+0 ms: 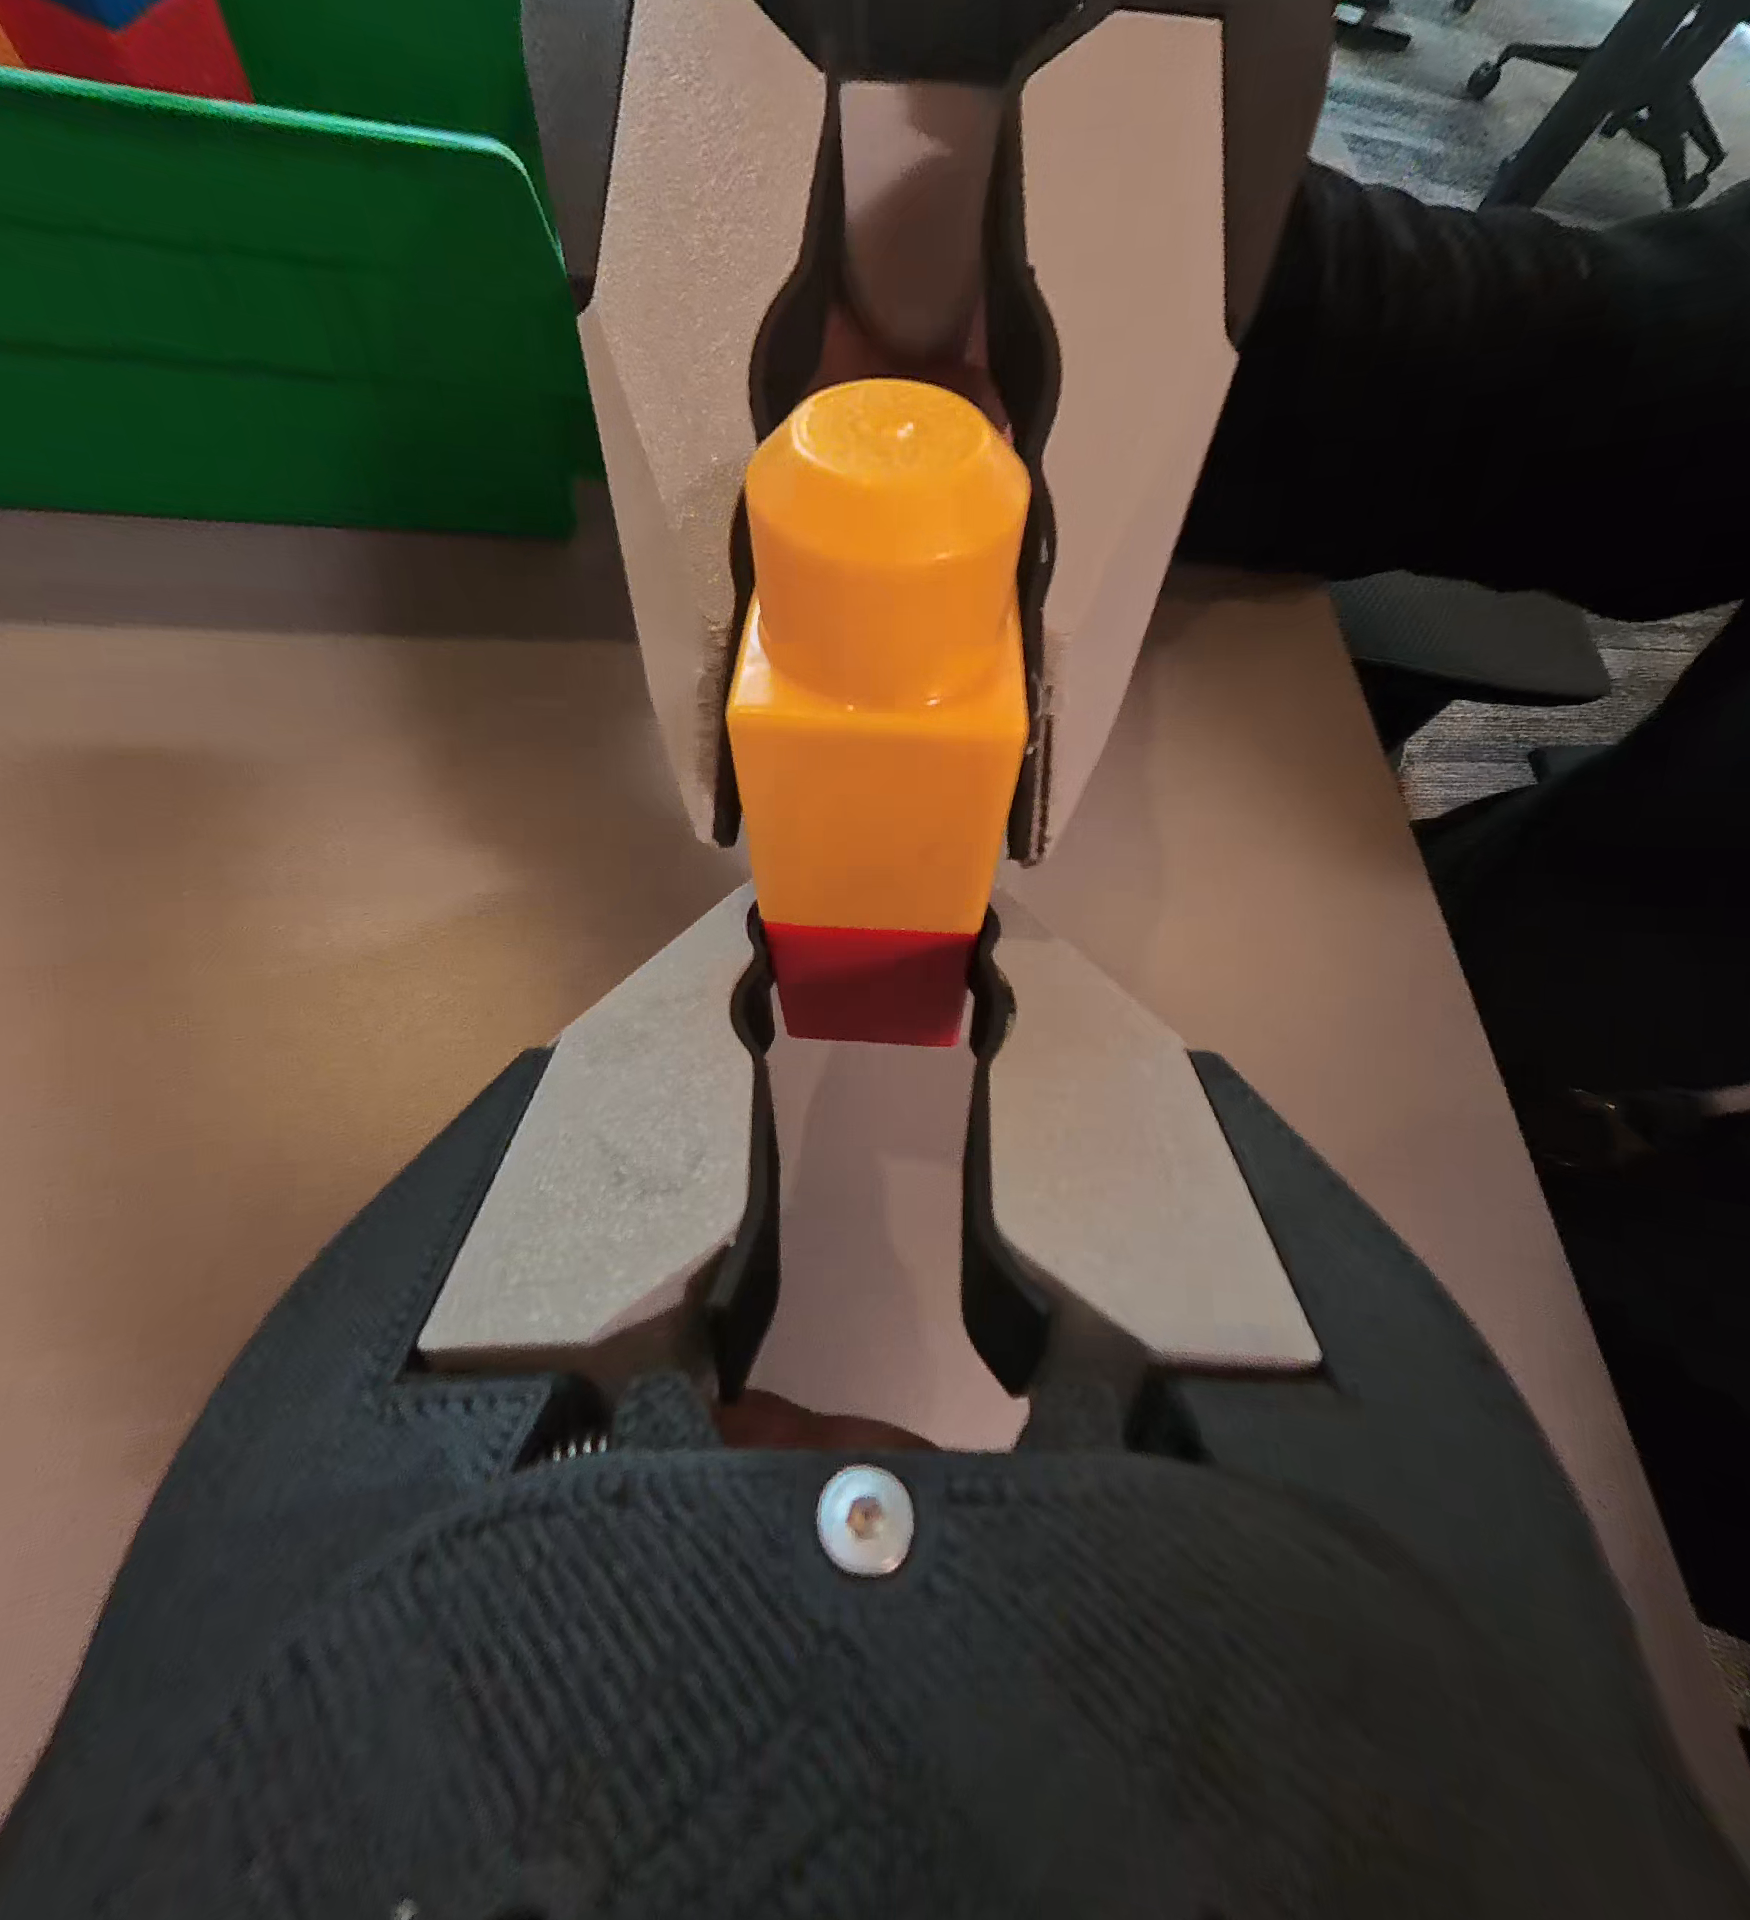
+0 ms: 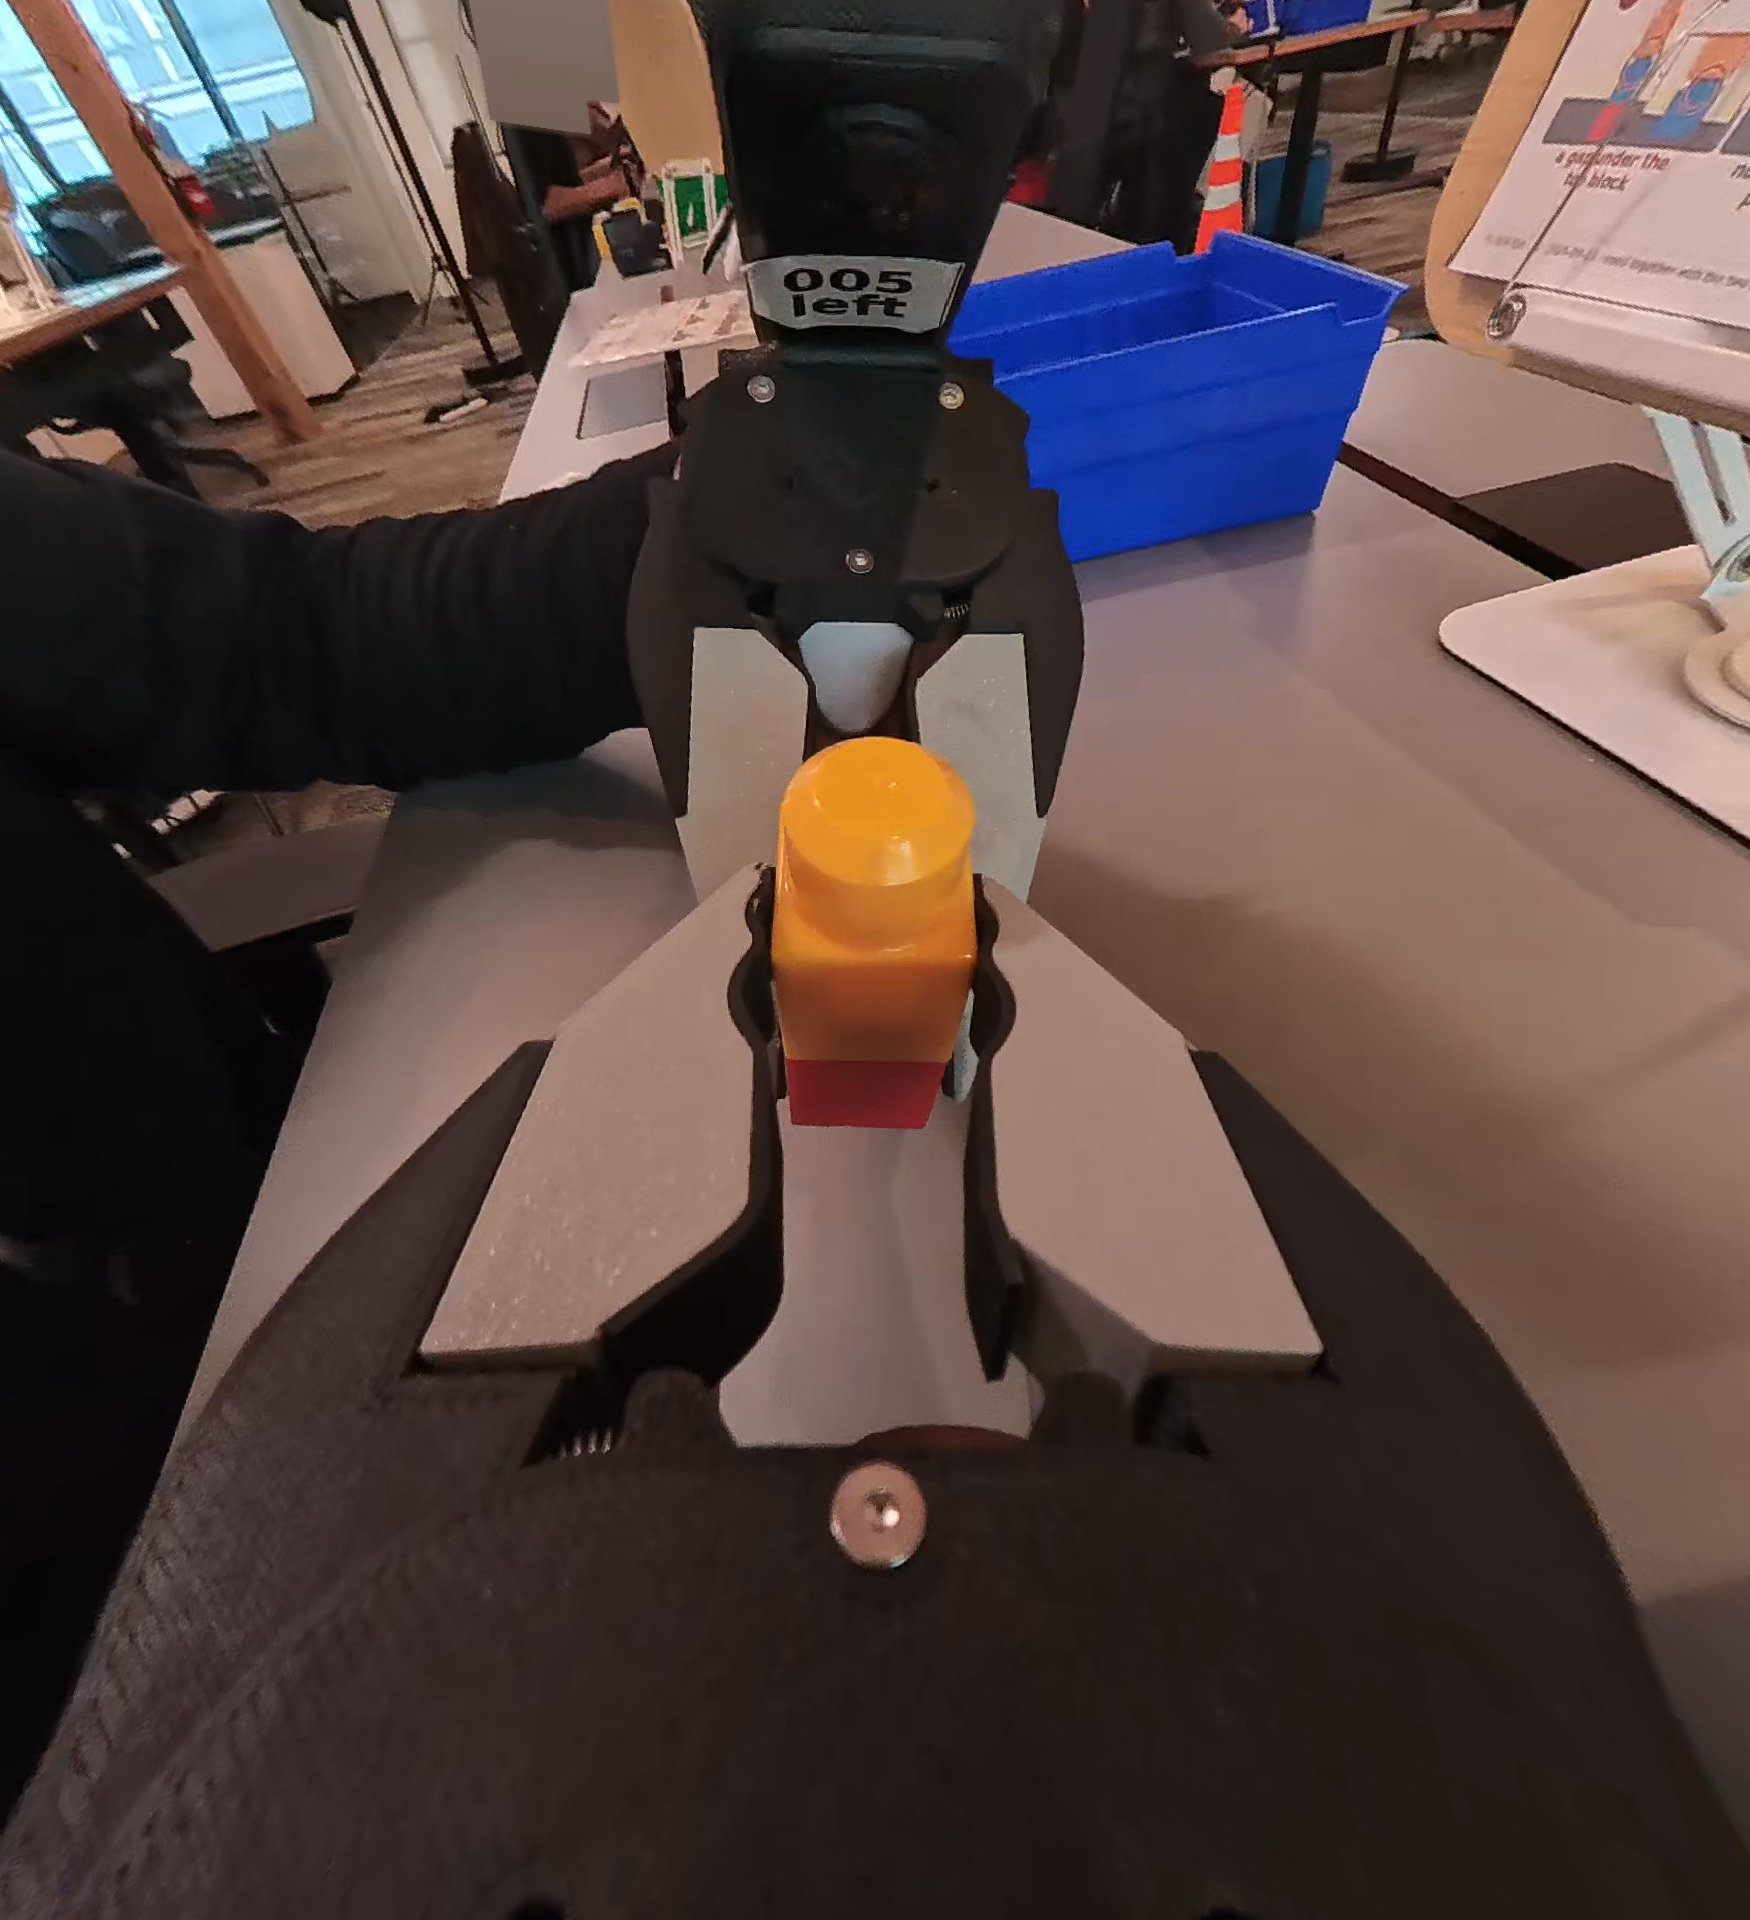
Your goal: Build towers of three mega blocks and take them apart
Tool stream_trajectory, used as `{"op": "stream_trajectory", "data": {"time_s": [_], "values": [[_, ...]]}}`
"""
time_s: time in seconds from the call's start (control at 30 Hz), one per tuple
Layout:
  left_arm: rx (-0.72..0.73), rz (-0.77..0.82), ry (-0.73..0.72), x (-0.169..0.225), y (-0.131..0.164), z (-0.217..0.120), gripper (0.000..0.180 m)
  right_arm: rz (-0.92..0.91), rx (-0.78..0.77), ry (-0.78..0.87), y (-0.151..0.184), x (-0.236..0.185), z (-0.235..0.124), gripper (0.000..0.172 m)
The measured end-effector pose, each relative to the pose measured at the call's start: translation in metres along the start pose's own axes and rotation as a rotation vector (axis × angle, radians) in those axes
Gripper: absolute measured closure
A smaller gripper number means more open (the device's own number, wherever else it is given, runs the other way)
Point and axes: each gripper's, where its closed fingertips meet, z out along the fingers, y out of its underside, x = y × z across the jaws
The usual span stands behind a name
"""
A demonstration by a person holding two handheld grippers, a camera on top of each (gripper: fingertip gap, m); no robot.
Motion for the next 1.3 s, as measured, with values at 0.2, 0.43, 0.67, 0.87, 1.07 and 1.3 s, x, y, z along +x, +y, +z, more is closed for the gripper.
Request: {"op": "stream_trajectory", "data": {"time_s": [0.2,0.43,0.67,0.87,1.07,1.3], "values": [[-0.023,-0.013,-0.015,-0.003,0.005,0.003,0.147,0.011,0.008,0.008,0.002,0.003,0.005,0.138],[-0.010,0.042,-0.124,-0.025,0.008,0.000,0.146,0.018,0.063,0.072,0.003,0.020,0.007,0.135],[-0.025,0.025,-0.181,-0.042,0.020,0.005,0.144,-0.066,-0.020,0.183,0.016,0.035,0.011,0.137],[-0.174,-0.105,-0.298,-0.072,0.055,-0.013,0.110,-0.052,-0.063,0.296,0.026,0.056,0.010,0.137],[-0.111,-0.120,-0.337,-0.076,0.042,-0.041,0.114,-0.050,-0.198,0.336,0.055,0.068,0.018,0.138],[0.076,-0.095,-0.467,-0.072,-0.003,-0.110,0.114,-0.056,-0.098,0.326,0.036,0.063,0.013,0.125]]}}
